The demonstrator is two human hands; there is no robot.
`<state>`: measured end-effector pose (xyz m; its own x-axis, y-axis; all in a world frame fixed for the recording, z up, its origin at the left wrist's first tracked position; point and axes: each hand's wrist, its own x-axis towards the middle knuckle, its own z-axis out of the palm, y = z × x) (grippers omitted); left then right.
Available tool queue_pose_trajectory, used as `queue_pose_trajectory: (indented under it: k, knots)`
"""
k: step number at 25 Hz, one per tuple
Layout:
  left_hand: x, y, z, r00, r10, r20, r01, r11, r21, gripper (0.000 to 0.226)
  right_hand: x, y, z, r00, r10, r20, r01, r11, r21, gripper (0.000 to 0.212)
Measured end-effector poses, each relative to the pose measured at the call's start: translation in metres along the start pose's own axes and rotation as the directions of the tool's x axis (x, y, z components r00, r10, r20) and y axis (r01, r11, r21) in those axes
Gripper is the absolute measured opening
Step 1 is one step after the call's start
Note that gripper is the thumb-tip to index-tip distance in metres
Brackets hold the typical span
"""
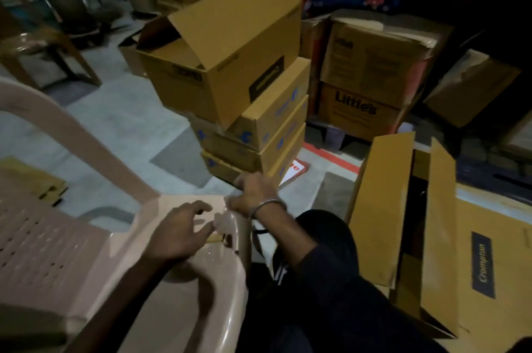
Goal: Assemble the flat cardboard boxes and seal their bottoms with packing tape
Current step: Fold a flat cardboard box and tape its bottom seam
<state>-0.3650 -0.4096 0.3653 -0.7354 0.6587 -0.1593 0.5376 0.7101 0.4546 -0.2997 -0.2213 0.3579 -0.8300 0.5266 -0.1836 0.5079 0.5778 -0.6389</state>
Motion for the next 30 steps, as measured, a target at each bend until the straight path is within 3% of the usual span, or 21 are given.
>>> queue_pose_trajectory:
  k: [2,4,6,9,11,13,15,20,22,27,30]
  knots:
    - [-0.001,-0.039,-0.01,0.997,-0.046,0.057,0.042,0.996,0.078,0.041,0.006,-0.017,0.053,0.986,-0.004,0.165,0.023,0.993,-0.117,0.047]
    - [0.007,-0.055,-0.014,0.989,-0.079,0.126,0.073,0.996,0.054,0.051,0.007,-0.017,0.086,0.97,-0.033,0.242,0.086,0.974,-0.209,0.047]
    - [0.024,-0.062,-0.012,0.96,-0.115,0.256,0.082,0.987,0.136,0.045,0.006,-0.014,0.104,0.958,-0.107,0.267,0.182,0.944,-0.274,0.04]
    - [0.05,-0.063,0.002,0.869,-0.172,0.463,-0.023,0.922,0.385,0.032,0.005,-0.011,0.108,0.935,-0.177,0.307,0.277,0.905,-0.322,0.032]
    - [0.062,-0.06,0.013,0.819,-0.176,0.546,-0.066,0.916,0.395,0.021,0.007,-0.01,0.108,0.933,-0.171,0.317,0.275,0.907,-0.319,0.031]
    - [0.068,-0.06,0.025,0.788,-0.176,0.589,-0.077,0.922,0.379,0.015,0.008,-0.009,0.107,0.947,-0.14,0.29,0.229,0.927,-0.298,0.037]
    - [0.069,-0.057,0.027,0.804,-0.169,0.57,-0.089,0.914,0.395,0.011,0.007,-0.005,0.105,0.964,-0.084,0.253,0.154,0.95,-0.271,0.044]
    - [0.068,-0.047,0.021,0.852,-0.202,0.483,-0.055,0.883,0.467,0.027,0.008,0.004,0.095,0.984,0.013,0.177,0.013,0.99,-0.144,0.019]
    - [0.066,-0.046,0.019,0.858,-0.198,0.473,-0.062,0.875,0.479,0.026,0.009,0.01,0.087,0.987,0.062,0.149,-0.042,0.99,-0.132,0.018]
    - [0.063,-0.034,0.019,0.787,-0.238,0.569,-0.096,0.865,0.493,0.032,0.009,0.037,0.05,0.959,0.24,0.148,-0.264,0.95,0.165,0.014]
    - [0.068,-0.031,0.019,0.711,-0.26,0.653,-0.107,0.878,0.466,0.035,-0.001,0.047,0.03,0.926,0.332,0.18,-0.378,0.82,0.429,0.017]
